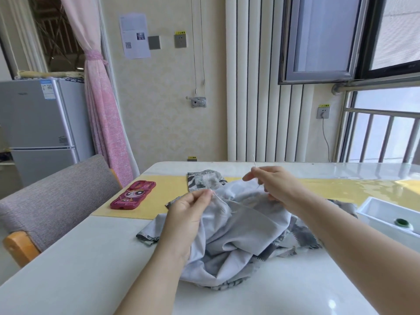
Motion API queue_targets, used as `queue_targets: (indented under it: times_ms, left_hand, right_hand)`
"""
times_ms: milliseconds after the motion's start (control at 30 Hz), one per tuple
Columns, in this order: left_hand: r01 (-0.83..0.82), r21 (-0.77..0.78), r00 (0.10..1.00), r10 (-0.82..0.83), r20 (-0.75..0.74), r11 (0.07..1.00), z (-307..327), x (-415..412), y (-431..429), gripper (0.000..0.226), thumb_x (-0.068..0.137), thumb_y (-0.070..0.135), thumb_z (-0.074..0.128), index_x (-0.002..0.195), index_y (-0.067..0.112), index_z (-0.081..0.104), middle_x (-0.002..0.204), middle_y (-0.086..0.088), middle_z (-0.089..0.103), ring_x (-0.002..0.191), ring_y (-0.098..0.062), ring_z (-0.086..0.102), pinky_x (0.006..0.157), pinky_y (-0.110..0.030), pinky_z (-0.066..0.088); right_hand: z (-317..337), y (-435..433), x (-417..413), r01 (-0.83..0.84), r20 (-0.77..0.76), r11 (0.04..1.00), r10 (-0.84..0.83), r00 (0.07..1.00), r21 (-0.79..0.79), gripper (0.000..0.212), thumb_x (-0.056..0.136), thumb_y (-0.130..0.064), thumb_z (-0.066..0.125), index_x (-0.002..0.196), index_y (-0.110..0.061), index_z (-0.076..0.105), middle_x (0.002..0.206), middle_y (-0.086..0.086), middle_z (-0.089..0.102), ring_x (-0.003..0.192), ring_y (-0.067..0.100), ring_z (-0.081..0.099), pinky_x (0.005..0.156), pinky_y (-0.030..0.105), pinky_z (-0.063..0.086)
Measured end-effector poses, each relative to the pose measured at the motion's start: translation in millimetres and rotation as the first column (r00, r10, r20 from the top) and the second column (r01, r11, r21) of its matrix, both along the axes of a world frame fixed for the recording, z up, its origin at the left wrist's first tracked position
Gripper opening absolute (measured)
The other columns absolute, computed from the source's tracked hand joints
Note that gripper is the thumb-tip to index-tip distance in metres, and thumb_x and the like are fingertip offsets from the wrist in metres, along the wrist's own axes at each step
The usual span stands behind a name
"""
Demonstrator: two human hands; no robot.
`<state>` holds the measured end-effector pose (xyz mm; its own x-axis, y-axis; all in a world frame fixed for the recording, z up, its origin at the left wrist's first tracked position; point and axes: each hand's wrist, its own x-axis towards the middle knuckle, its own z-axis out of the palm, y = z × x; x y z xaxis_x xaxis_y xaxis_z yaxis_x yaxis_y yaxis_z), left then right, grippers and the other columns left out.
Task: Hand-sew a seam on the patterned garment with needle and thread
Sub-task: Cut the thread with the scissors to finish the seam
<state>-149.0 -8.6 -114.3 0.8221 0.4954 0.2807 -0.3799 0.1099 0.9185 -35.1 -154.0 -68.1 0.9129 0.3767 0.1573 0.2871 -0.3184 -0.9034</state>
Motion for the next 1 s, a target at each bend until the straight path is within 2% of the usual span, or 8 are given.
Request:
queue_targets:
  times_ms: [100, 233, 333, 467, 567, 700, 867, 1000]
  left_hand:
    - [-0.035, -0.18, 0.998, 0.043, 0.038, 0.983, 5, -1, 6, 0.01, 0.085, 0.014, 0.063, 0.076, 0.015, 0.067, 0.065, 0.008, 0.069, 0.068, -0.003, 0.062, 0.071, -0.015, 0.047]
    - [-0.048, -0.191, 0.996, 0.062, 0.071, 0.98, 9, -5, 12, 0.01, 0.085, 0.013, 0.062, 0.077, 0.015, 0.066, 0.064, 0.008, 0.067, 0.069, -0.006, 0.06, 0.075, -0.021, 0.045]
    - [-0.031, -0.108, 0.998, 0.038, 0.057, 0.994, 6, -4, 11, 0.007, 0.084, 0.012, 0.064, 0.078, 0.015, 0.067, 0.067, 0.007, 0.067, 0.07, -0.007, 0.06, 0.073, -0.019, 0.046]
    - [0.038, 0.018, 0.999, -0.038, 0.009, 0.999, 1, 2, -5, 0.008, 0.087, 0.011, 0.064, 0.08, 0.013, 0.067, 0.07, 0.007, 0.068, 0.072, -0.004, 0.061, 0.07, -0.012, 0.047]
    - [0.071, 0.096, 0.997, -0.07, -0.013, 0.993, 2, 11, -28, 0.01, 0.089, 0.01, 0.062, 0.081, 0.011, 0.067, 0.068, 0.006, 0.067, 0.064, 0.0, 0.059, 0.062, -0.008, 0.045]
    - [0.096, 0.268, 0.995, -0.084, -0.056, 0.959, 0, 30, -68, 0.014, 0.091, 0.016, 0.062, 0.079, 0.013, 0.067, 0.07, -0.001, 0.063, 0.061, -0.007, 0.053, 0.057, -0.014, 0.043]
    - [0.102, 0.337, 0.992, -0.071, -0.101, 0.936, -9, 50, -119, 0.014, 0.09, 0.02, 0.065, 0.078, 0.015, 0.068, 0.061, 0.01, 0.06, 0.056, -0.005, 0.05, 0.055, -0.022, 0.041]
    - [0.124, 0.299, 0.985, -0.082, -0.149, 0.946, -15, 62, -146, 0.011, 0.088, 0.021, 0.067, 0.077, 0.018, 0.069, 0.076, 0.001, 0.071, 0.072, -0.018, 0.062, 0.07, -0.033, 0.048]
  right_hand:
    - [-9, 0, 11, -0.007, -0.014, 0.991, 0.005, 1.0, -0.131, 0.031, 0.096, -0.029, 0.048, 0.078, -0.02, 0.071, 0.062, 0.002, 0.043, 0.051, 0.016, 0.032, 0.05, 0.025, 0.026]
    - [-13, -4, 20, 0.023, -0.017, 0.984, -0.026, 0.999, -0.175, 0.019, 0.092, -0.02, 0.055, 0.082, -0.013, 0.07, 0.055, -0.004, 0.053, 0.048, 0.014, 0.042, 0.047, 0.024, 0.036]
    - [-11, -10, 20, 0.051, -0.022, 0.993, -0.054, 0.998, -0.111, 0.011, 0.092, -0.016, 0.056, 0.095, -0.011, 0.066, 0.067, 0.001, 0.061, 0.051, 0.014, 0.048, 0.043, 0.018, 0.042]
    - [-4, -28, 15, 0.084, 0.087, 0.992, -0.076, 0.993, -0.09, 0.011, 0.091, -0.015, 0.058, 0.102, -0.015, 0.061, 0.075, 0.002, 0.065, 0.053, 0.012, 0.051, 0.041, 0.015, 0.041]
    - [0, -47, 7, 0.098, 0.203, 0.976, -0.059, 0.978, -0.193, 0.011, 0.091, -0.016, 0.057, 0.098, -0.014, 0.065, 0.076, 0.002, 0.067, 0.056, 0.013, 0.053, 0.045, 0.017, 0.04]
    - [0, -84, -4, 0.159, 0.297, 0.936, -0.062, 0.953, -0.313, 0.013, 0.091, -0.018, 0.055, 0.095, -0.013, 0.067, 0.071, -0.001, 0.064, 0.054, 0.014, 0.052, 0.036, 0.013, 0.036]
    - [-10, -150, 3, 0.389, 0.381, 0.784, -0.211, 0.9, -0.483, 0.015, 0.088, -0.02, 0.053, 0.084, -0.019, 0.067, 0.085, 0.002, 0.069, 0.074, 0.019, 0.062, 0.066, 0.028, 0.051]
    - [-19, -213, 12, 0.47, 0.356, 0.576, -0.307, 0.882, -0.669, 0.026, 0.093, -0.018, 0.045, 0.101, -0.009, 0.068, 0.102, 0.013, 0.066, 0.094, 0.029, 0.062, 0.08, 0.033, 0.051]
